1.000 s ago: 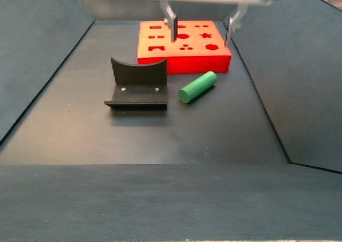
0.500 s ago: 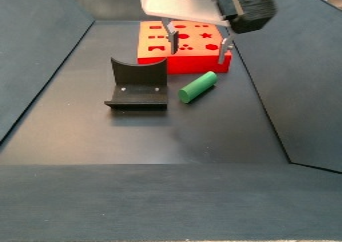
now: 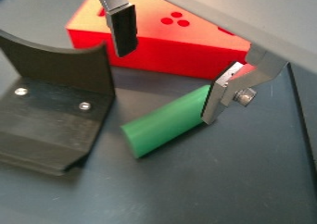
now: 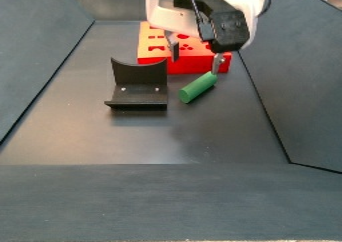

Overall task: Pick up the round object. Move up. Place the round object on the fixture. Regrasp the round object. Move to above the board. Insert the round object.
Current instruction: Pick up the round object.

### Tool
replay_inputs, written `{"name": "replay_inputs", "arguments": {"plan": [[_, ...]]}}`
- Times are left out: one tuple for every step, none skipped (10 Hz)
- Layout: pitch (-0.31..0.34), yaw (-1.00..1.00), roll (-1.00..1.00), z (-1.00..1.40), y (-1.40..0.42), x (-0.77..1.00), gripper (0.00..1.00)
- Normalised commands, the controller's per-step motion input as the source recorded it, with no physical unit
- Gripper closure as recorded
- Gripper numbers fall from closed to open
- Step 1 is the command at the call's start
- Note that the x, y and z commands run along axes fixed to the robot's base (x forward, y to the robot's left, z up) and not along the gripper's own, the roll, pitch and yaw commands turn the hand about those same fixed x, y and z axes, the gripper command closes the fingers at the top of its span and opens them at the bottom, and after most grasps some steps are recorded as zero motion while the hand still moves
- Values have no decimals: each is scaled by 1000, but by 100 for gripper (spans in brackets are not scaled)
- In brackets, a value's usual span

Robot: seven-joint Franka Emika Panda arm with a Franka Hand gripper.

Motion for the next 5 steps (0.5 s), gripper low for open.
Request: {"name": "replay_inputs", "arguments": {"plan": [[-91, 14, 0, -314, -11, 0, 0], [-213, 0, 70, -809, -77, -211, 0], [-76, 0, -51, -206, 0, -3, 0], [-64, -11, -107, -49, 66, -103, 0], [-116, -131, -74, -191, 100, -337, 0]]}}
